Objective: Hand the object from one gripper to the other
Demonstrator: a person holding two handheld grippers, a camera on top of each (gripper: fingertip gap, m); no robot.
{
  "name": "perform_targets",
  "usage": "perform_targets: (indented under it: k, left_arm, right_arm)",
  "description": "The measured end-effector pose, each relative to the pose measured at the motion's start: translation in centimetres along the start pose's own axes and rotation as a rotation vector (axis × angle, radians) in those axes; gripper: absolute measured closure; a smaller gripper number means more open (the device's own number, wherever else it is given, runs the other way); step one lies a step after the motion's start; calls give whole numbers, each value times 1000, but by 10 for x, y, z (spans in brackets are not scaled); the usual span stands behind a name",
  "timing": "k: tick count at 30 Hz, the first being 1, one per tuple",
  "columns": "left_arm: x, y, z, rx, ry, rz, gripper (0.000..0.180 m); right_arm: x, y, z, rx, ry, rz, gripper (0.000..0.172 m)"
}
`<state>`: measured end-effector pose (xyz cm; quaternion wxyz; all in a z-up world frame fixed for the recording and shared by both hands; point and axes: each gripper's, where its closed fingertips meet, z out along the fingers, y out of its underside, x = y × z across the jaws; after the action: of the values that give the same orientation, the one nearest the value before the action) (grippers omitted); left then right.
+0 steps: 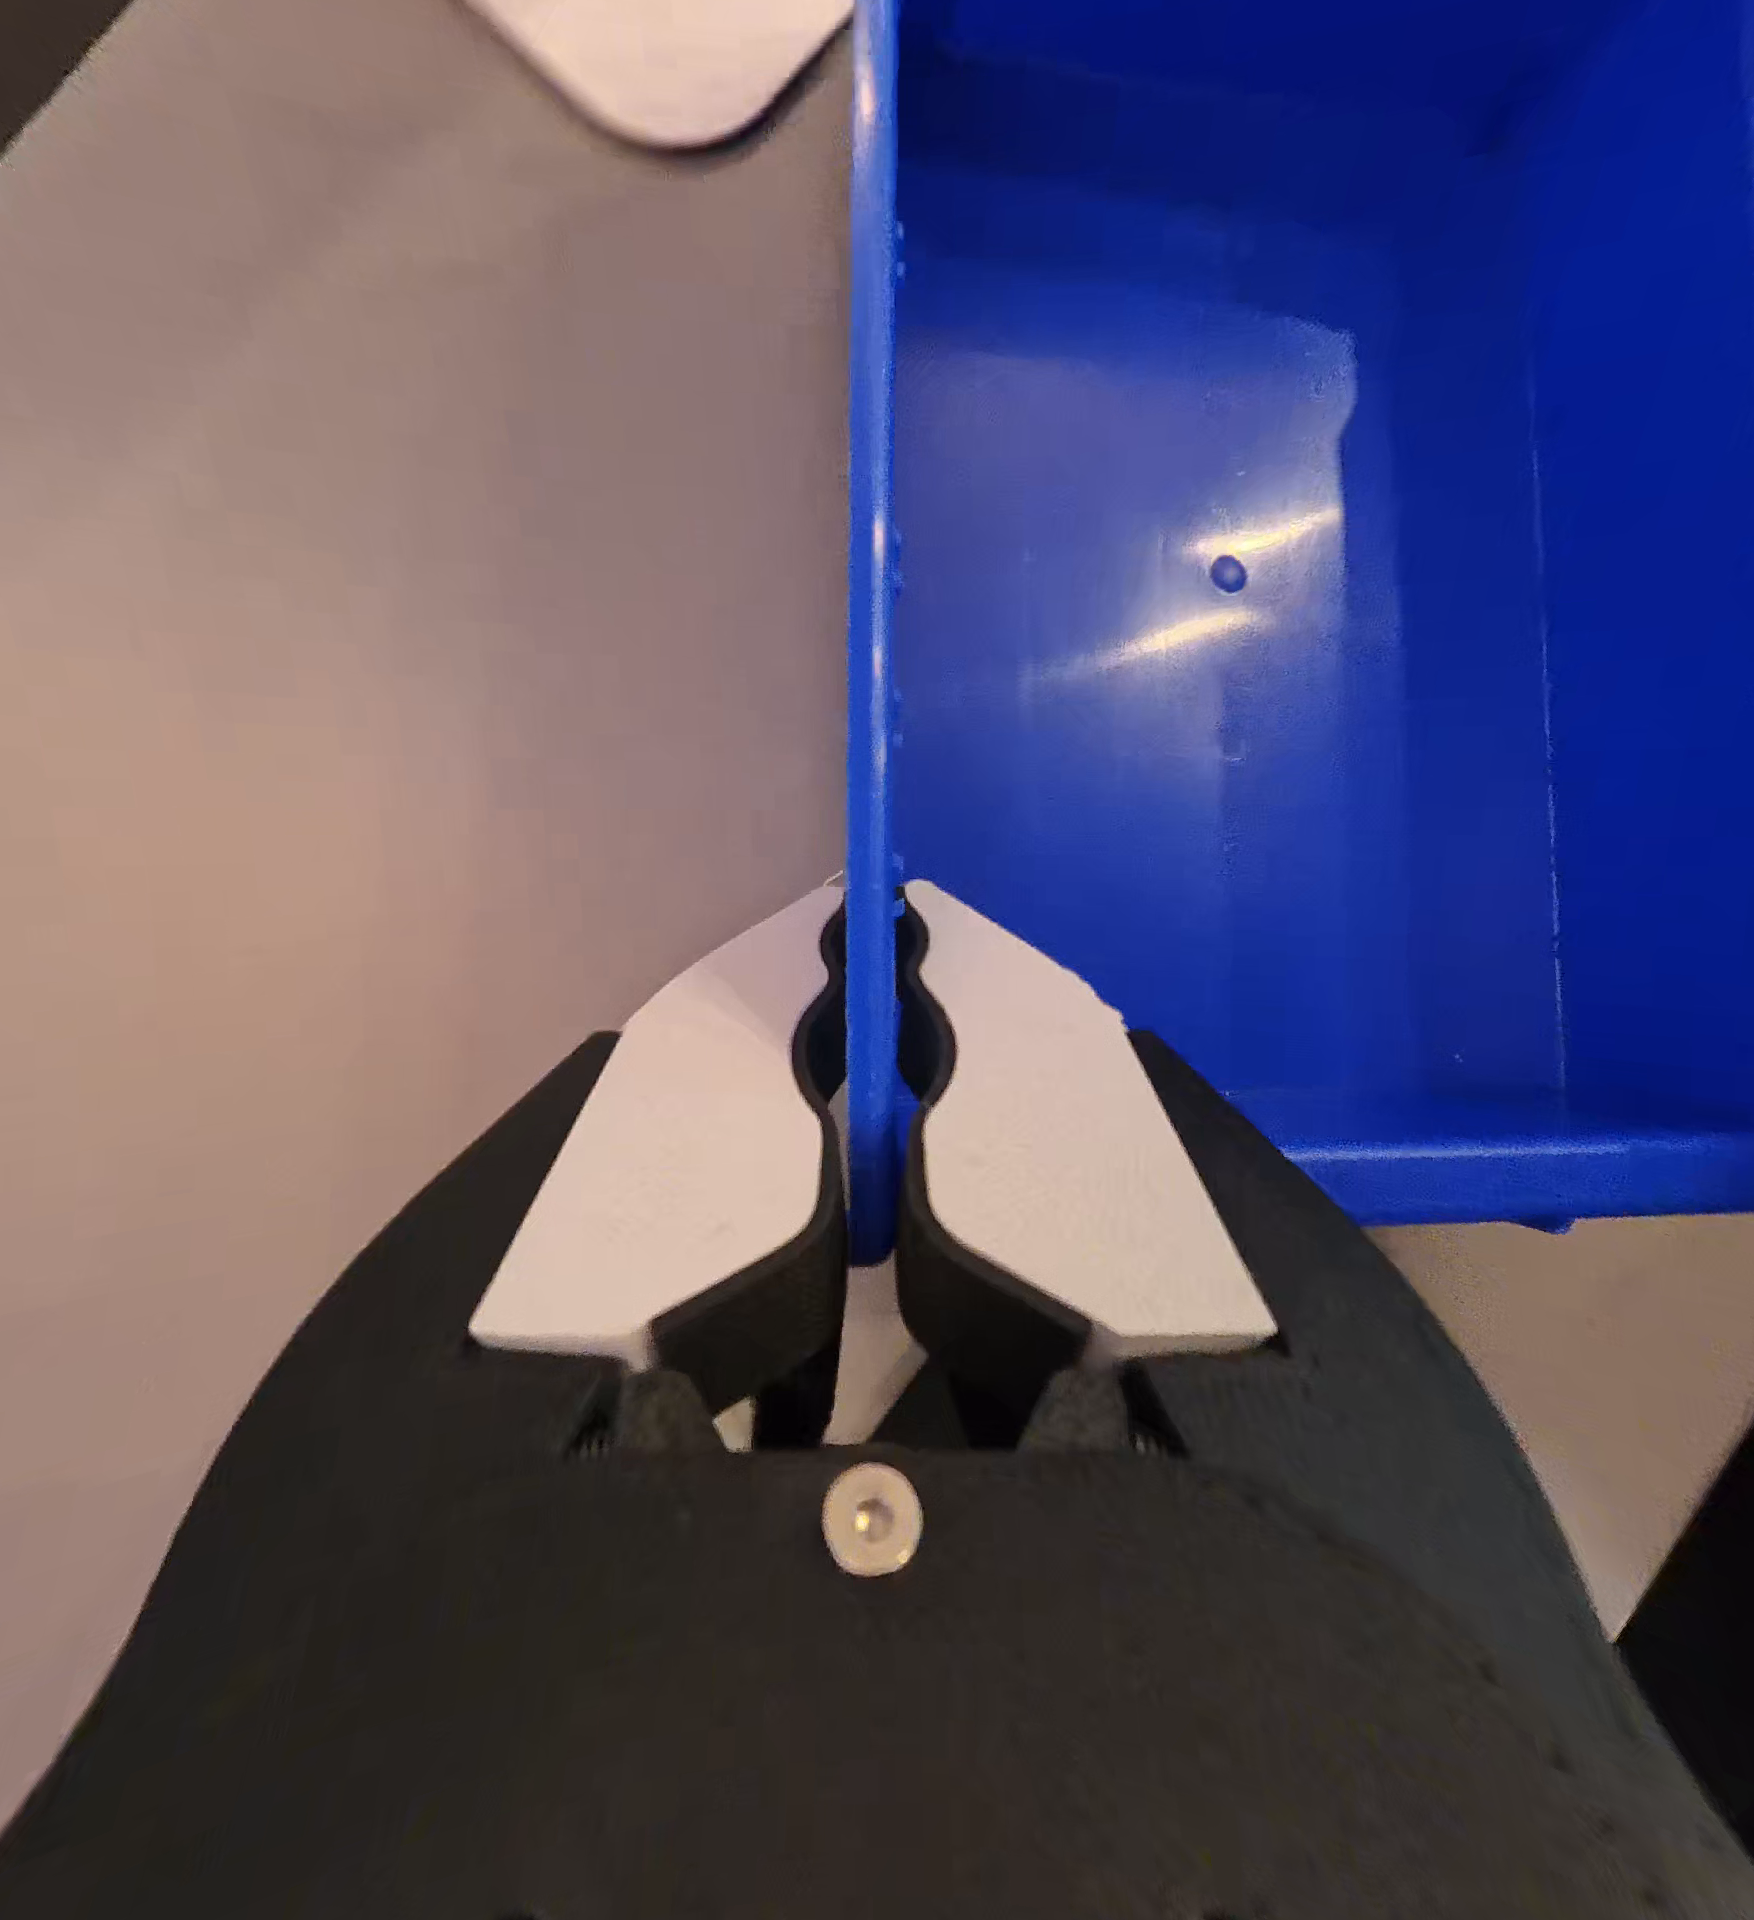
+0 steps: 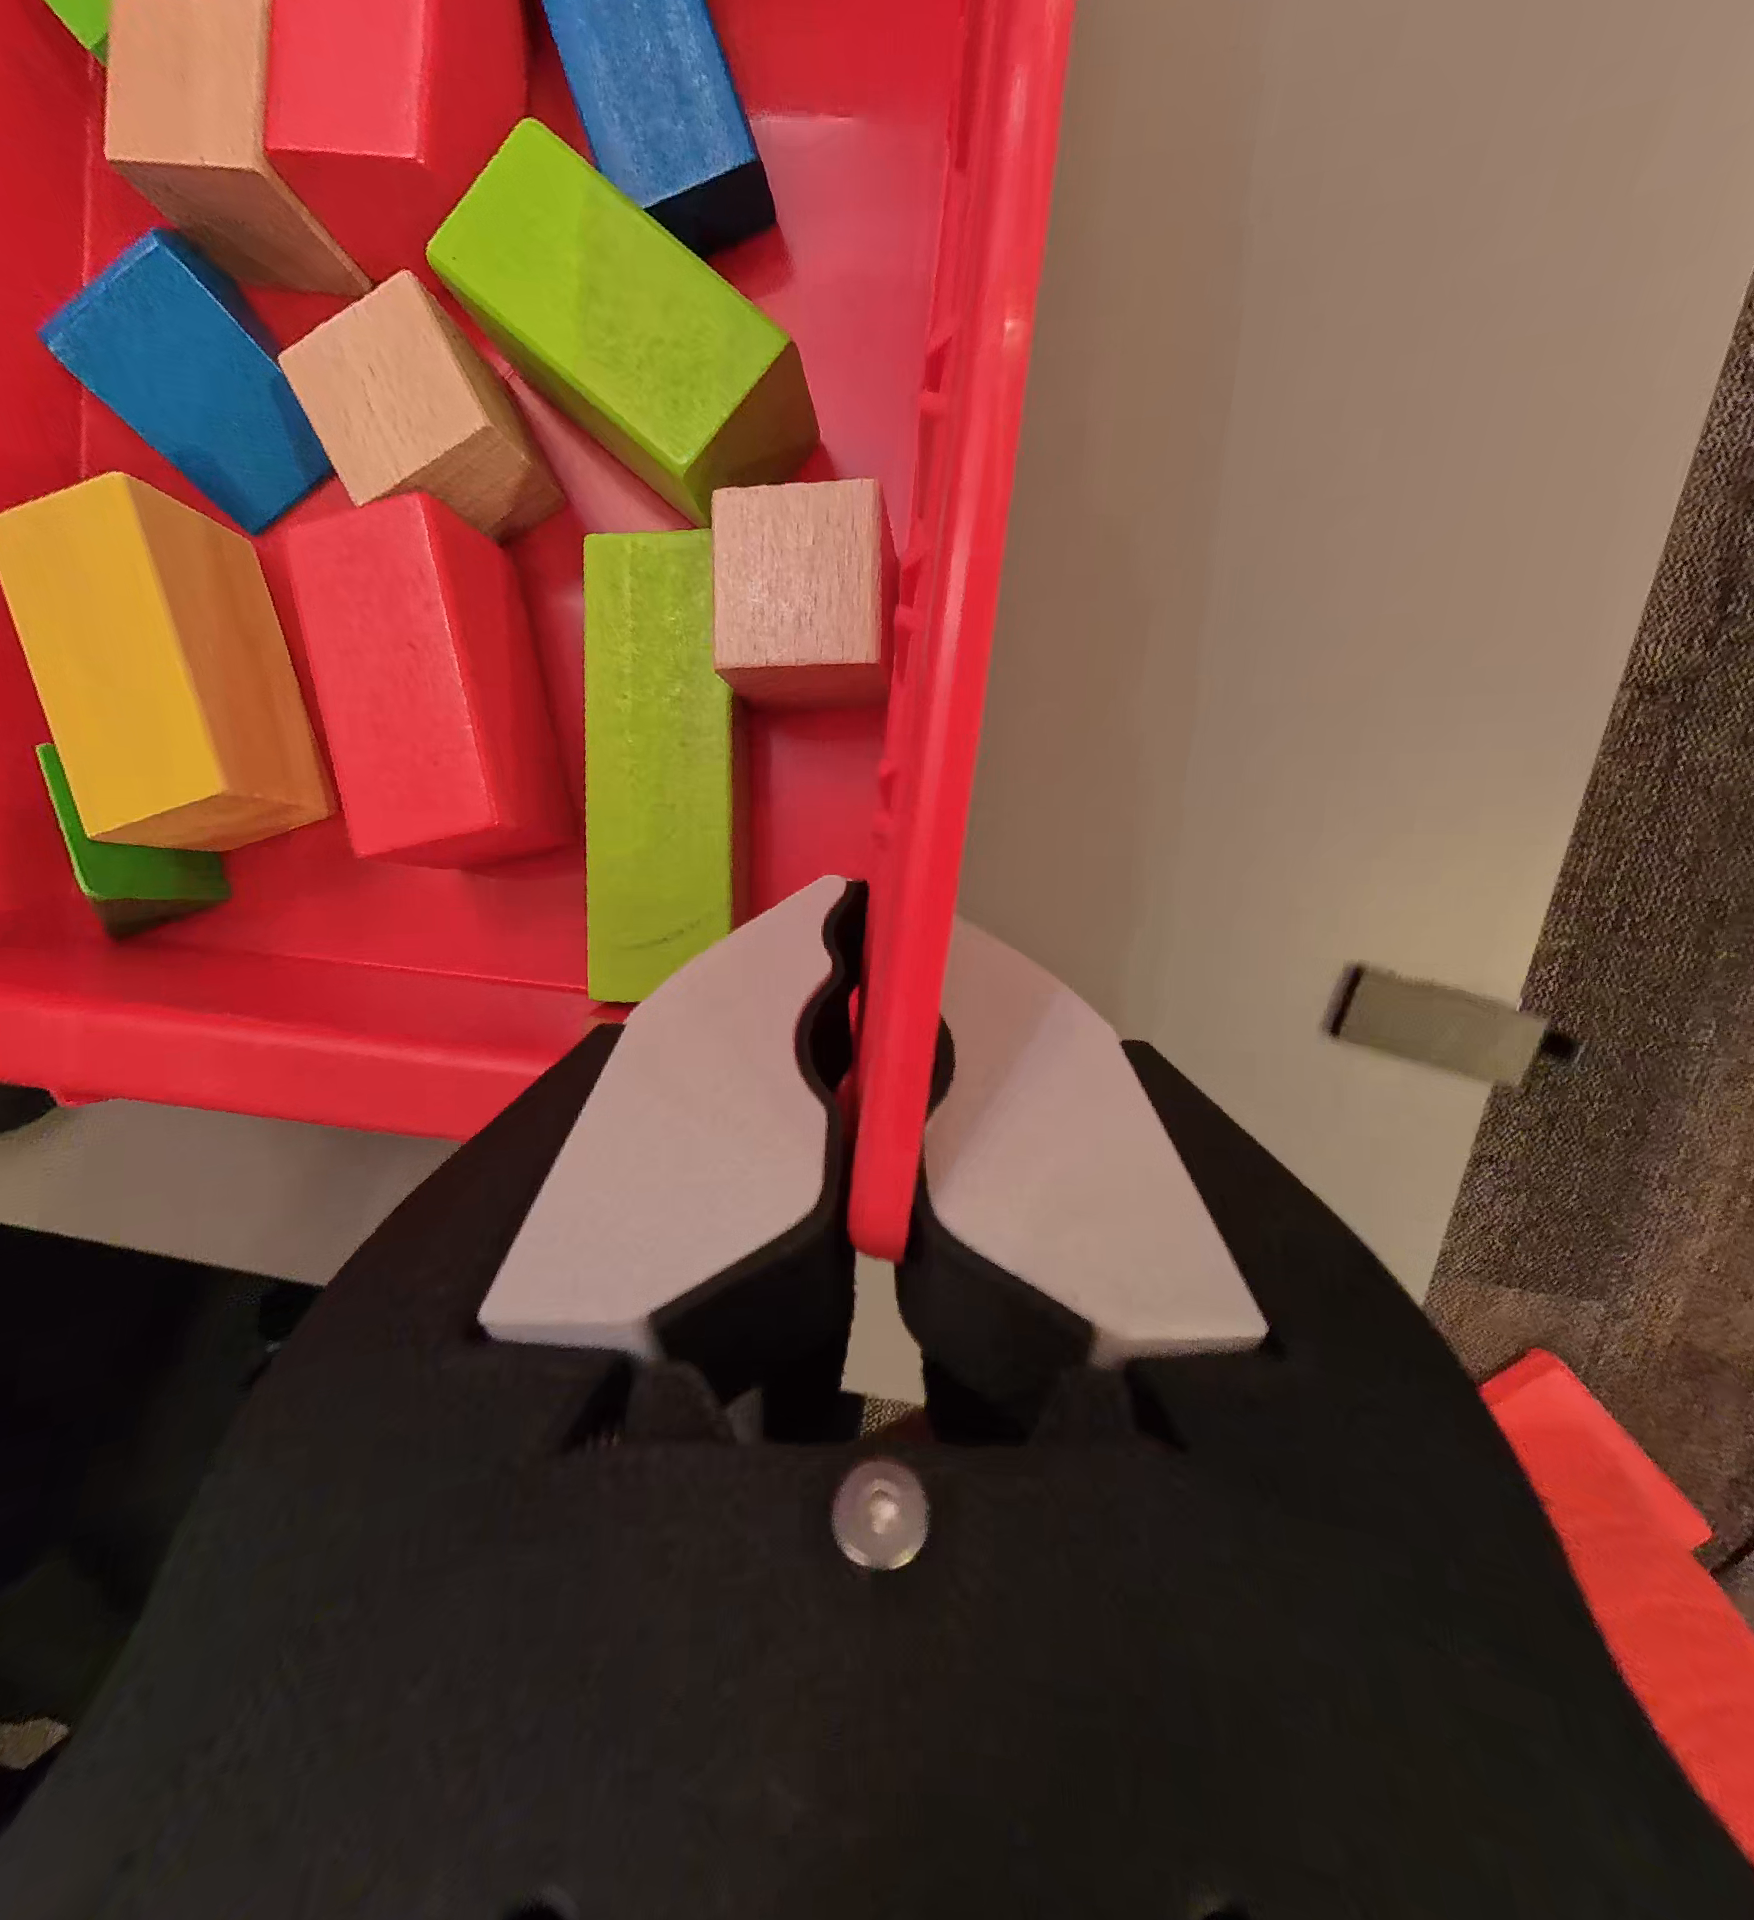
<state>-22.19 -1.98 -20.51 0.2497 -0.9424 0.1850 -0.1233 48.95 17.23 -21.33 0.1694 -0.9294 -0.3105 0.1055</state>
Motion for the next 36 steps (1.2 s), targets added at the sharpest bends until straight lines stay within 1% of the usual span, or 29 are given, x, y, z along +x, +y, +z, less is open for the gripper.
perform_targets:
  k: [3,7,10,16,20,26,30,33,36]
  left_arm:
    - [28,-27,26,7,35,30,175]
    - [50,-66,58,29,45,34,175]
    - [68,-93,84,27,35,39,174]
    - [96,-143,128,70,16,9,175]
    - [108,-177,151,102,5,-16,175]
    - [129,-232,187,126,-18,-58,175]
    - [138,-271,211,162,-34,-151,175]
    - [137,-301,228,209,-59,-263,174]
    - [136,-324,241,255,-113,-374,173]
  right_arm:
    - [-10,23,-7,12,2,24,171]
    - [-20,48,-19,21,14,41,171]
    - [-27,65,-27,29,10,49,171]
    - [-36,100,-40,40,15,66,171]
    - [-41,117,-44,54,13,79,171]
    - [-44,130,-47,69,5,82,171]
    - [-45,135,-46,80,2,84,171]
    - [-46,136,-45,86,5,79,171]
    - [-46,136,-45,88,9,74,171]
